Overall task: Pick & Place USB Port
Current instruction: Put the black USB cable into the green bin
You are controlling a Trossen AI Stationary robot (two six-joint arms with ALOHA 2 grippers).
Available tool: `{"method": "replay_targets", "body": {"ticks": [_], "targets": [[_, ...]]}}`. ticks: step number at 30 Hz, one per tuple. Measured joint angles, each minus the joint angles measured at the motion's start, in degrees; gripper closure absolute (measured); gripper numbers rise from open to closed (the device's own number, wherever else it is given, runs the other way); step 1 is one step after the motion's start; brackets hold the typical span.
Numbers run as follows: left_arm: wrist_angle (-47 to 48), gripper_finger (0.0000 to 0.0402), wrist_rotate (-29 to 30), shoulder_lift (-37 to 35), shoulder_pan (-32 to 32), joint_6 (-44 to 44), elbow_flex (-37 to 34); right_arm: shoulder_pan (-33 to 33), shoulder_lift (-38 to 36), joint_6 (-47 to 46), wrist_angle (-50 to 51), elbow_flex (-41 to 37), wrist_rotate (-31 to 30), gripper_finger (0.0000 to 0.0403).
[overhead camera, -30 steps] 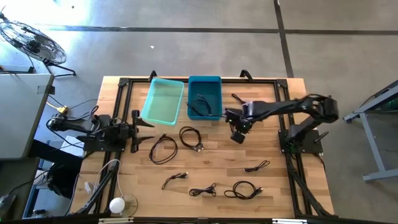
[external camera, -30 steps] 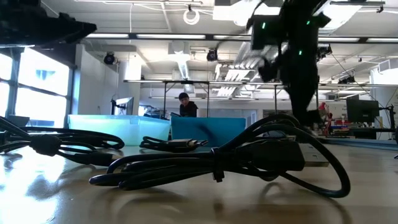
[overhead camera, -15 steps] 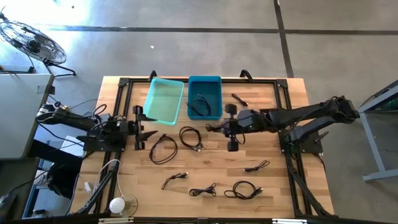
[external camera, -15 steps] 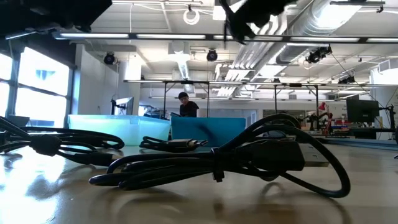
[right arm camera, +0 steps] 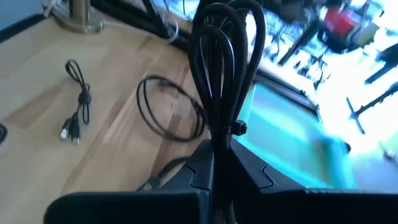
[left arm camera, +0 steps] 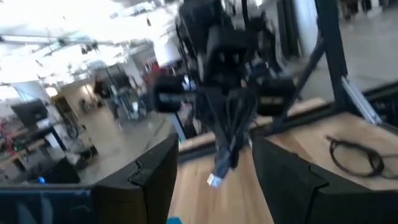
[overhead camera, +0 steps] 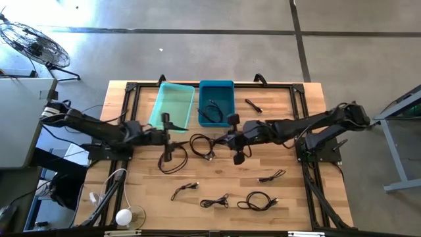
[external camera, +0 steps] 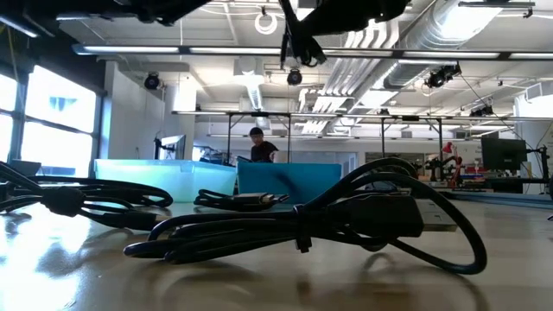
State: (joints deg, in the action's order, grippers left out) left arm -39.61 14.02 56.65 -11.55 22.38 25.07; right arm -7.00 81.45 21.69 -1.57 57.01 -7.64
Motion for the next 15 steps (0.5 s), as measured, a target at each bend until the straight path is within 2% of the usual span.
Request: {"method": "replay_targets", "body": {"ticks": [7, 15], "targets": [[7.2, 0.0199, -1.1, 7.1, 0.0, -2.2, 9.0, -1.0, 0.0, 2.8, -2.6, 0.0, 0.4, 0.0385], [8.2, 0.0199, -1.9, 11.3, 0.0, -2.3, 13.1, -1.0, 0.0, 2.5, -2.6, 0.0, 0.3, 0.0386]]}}
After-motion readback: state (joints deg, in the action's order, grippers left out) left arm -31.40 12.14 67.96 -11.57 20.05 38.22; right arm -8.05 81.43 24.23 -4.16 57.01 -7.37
